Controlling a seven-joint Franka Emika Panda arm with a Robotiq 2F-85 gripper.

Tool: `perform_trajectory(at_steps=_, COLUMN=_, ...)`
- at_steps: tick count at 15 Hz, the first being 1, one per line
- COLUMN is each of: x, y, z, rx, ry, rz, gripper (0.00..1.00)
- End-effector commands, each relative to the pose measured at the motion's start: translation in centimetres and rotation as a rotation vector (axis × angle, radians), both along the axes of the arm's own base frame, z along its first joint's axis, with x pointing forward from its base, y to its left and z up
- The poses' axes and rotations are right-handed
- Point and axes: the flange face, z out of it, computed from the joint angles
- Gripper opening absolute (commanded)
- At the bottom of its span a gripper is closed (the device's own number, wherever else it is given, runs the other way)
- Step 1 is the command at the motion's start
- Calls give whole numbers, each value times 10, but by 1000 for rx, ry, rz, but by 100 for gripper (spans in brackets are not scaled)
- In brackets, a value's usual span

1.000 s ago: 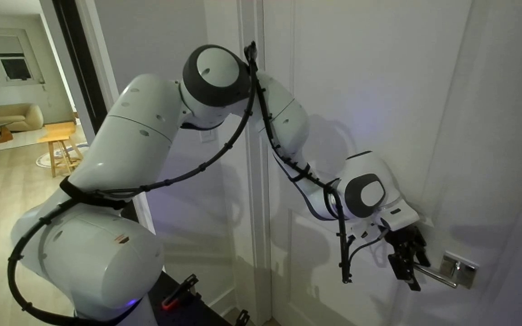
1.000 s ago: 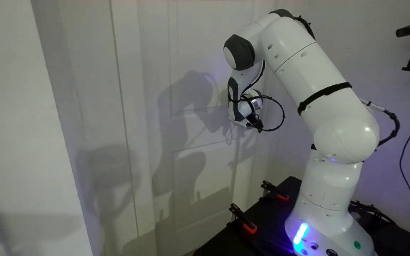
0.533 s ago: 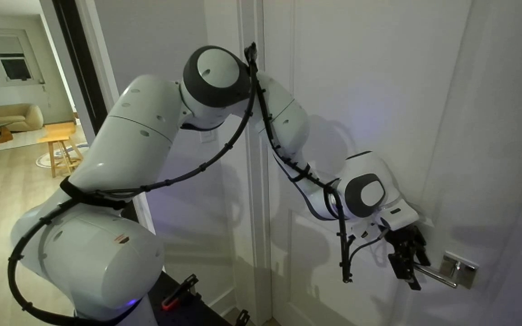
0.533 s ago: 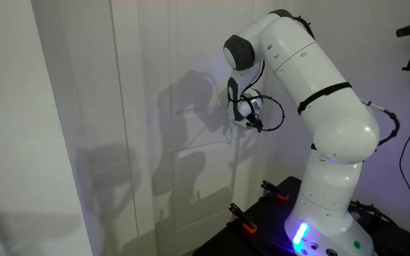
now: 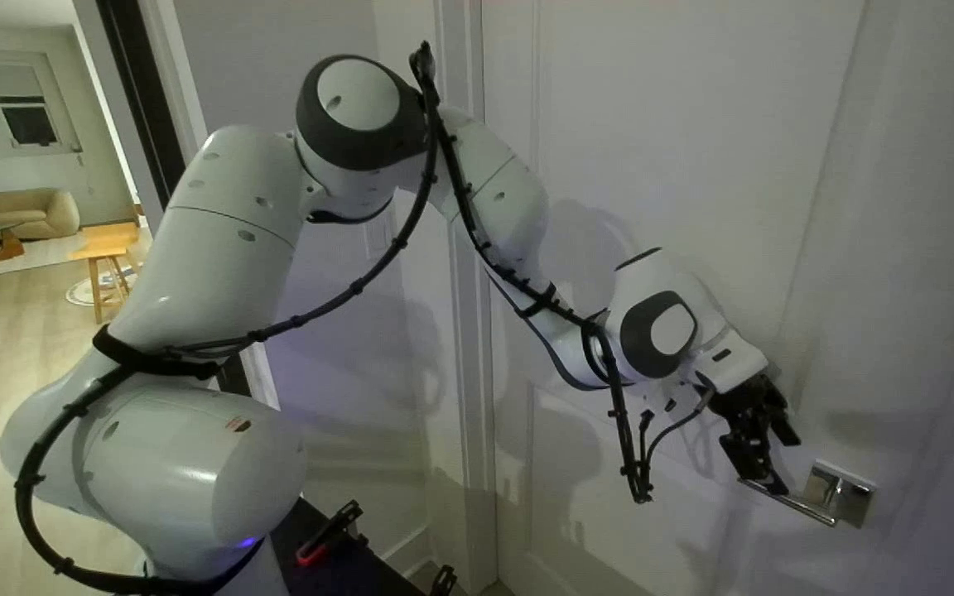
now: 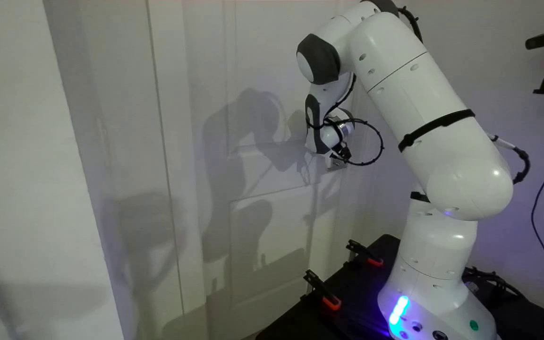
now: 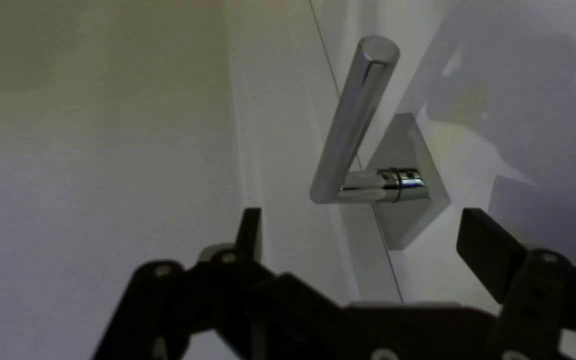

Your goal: Close the door

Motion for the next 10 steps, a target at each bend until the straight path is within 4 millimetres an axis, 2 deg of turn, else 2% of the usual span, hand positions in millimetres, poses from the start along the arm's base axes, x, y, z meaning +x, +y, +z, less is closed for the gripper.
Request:
perform_trajectory(at_steps=1, x=2, y=4, z=6, rx=5, ry=-12, rz=7, gripper=100)
perform_trajectory(at_steps=5, x=2, y=9, z=6, rx=13, ry=-15, rz=12, gripper=100)
perform_trajectory(at_steps=10, x=19, y=44, z=28, rx=73, ry=-13, rz=146, gripper=100)
